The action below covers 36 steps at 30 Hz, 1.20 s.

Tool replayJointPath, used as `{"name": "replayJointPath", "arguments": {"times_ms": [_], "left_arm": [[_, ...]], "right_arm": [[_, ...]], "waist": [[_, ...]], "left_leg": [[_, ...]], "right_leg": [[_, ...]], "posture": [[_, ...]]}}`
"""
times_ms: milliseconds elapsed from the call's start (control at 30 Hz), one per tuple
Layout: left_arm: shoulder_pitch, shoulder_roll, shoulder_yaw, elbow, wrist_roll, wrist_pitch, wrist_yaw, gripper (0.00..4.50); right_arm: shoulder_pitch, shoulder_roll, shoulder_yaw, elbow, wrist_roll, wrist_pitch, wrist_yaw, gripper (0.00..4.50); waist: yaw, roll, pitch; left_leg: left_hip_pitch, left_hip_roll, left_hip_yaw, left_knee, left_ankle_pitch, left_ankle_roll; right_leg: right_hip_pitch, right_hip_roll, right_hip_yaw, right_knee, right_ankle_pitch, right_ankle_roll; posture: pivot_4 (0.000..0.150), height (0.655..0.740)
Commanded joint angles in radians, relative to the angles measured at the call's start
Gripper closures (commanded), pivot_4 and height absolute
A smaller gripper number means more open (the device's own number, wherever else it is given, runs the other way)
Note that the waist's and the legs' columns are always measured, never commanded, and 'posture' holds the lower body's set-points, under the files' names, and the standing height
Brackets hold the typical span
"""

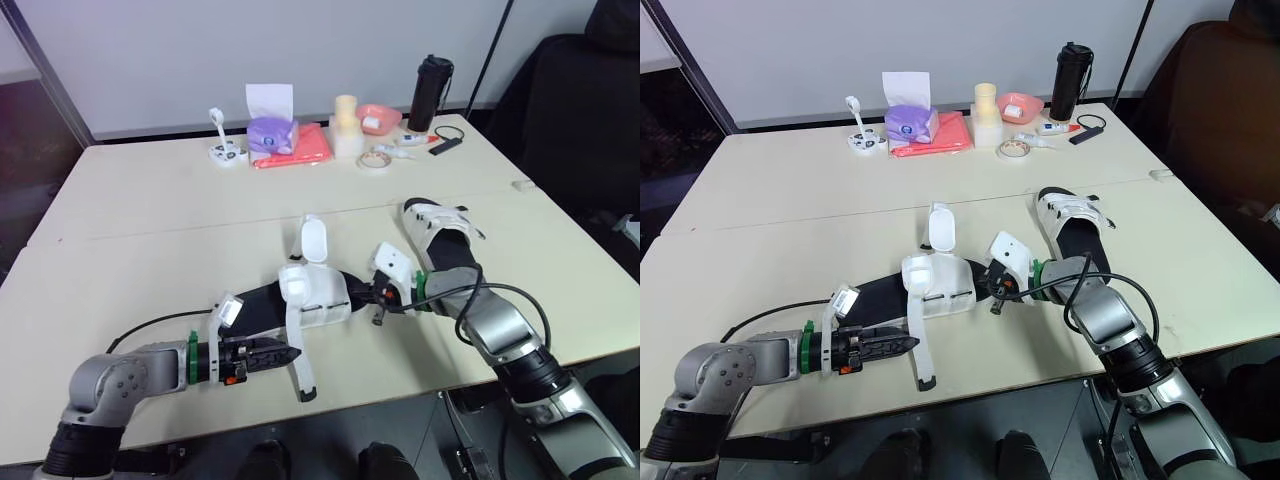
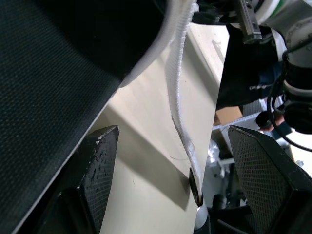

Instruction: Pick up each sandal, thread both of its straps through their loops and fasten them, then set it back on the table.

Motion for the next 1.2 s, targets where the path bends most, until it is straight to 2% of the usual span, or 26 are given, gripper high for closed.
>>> {"name": "replayJointPath", "arguments": {"times_ms": [33,500,533,567,600,733,767,1000,1200], "left_arm": [[-0.008,-0.024,-0.013,0.037,0.009,0.022,0.021,0.84],[-0.002,-0.070,-0.053,0.000,-0.001,0.068,0.023,0.84],[0.000,-0.070,-0.055,-0.003,-0.001,0.070,0.022,1.37],[0.000,-0.067,-0.057,-0.006,-0.003,0.073,0.020,1.65],[0.000,-0.067,-0.058,-0.006,-0.005,0.077,0.019,2.12],[-0.005,-0.058,-0.066,-0.007,-0.003,0.084,0.014,4.24],[-0.005,-0.059,-0.066,-0.007,-0.002,0.085,0.014,4.45],[-0.047,-0.084,-0.008,-0.014,-0.037,0.078,0.031,4.45],[-0.111,-0.067,0.107,-0.065,-0.135,0.090,0.058,4.45]], "right_arm": [[0.019,-0.006,0.006,-0.026,-0.008,0.015,0.000,4.50],[0.039,-0.011,0.001,-0.051,-0.007,0.032,-0.012,4.50],[0.039,-0.011,0.001,-0.051,-0.008,0.032,-0.012,4.50],[0.039,-0.010,0.002,-0.050,-0.008,0.031,-0.013,4.50],[0.039,-0.010,0.001,-0.049,-0.008,0.031,-0.013,4.50],[0.036,-0.008,0.002,-0.046,-0.009,0.030,-0.012,4.50],[0.036,-0.008,0.003,-0.046,-0.009,0.030,-0.012,4.50],[0.036,-0.009,0.000,-0.041,-0.008,0.025,-0.011,4.50],[0.031,-0.006,0.003,-0.036,-0.011,0.024,-0.011,4.50]], "waist": [[0.001,0.000,0.000],[0.002,0.000,-0.001],[0.002,0.000,-0.001],[0.002,0.000,-0.001],[0.001,0.000,-0.001],[0.002,0.000,-0.001],[0.002,0.000,-0.001],[0.002,0.000,-0.001],[0.001,0.000,-0.001]], "left_leg": [[0.000,0.000,0.000,0.000,0.000,0.000],[0.000,0.000,0.000,0.000,0.000,0.000],[0.000,0.000,0.000,0.000,0.000,0.000],[0.000,0.000,0.000,0.000,0.000,0.000],[0.000,0.000,0.000,0.000,0.000,0.000],[0.000,0.000,0.000,-0.001,0.000,0.000],[0.000,0.000,0.000,-0.001,0.000,0.000],[0.000,0.000,0.000,0.000,0.000,0.000],[0.000,0.000,0.000,-0.001,0.000,0.000]], "right_leg": [[0.000,0.000,0.000,0.000,0.000,0.000],[0.001,0.000,0.000,-0.001,0.000,0.000],[0.001,0.000,0.000,-0.001,0.000,0.000],[0.001,0.000,0.000,-0.001,0.000,0.000],[0.000,0.000,0.000,-0.001,0.000,0.000],[0.000,0.000,0.000,-0.001,0.000,0.000],[0.000,0.000,0.000,-0.001,0.000,0.000],[0.000,0.000,0.000,-0.001,0.000,0.000],[0.000,0.000,0.000,-0.001,0.000,0.000]], "posture": [[0.150,0.7400],[0.150,0.7400],[0.150,0.7400],[0.150,0.7400],[0.150,0.7400],[0.150,0.7400],[0.150,0.7400],[0.150,0.7400],[0.150,0.7400]]}}
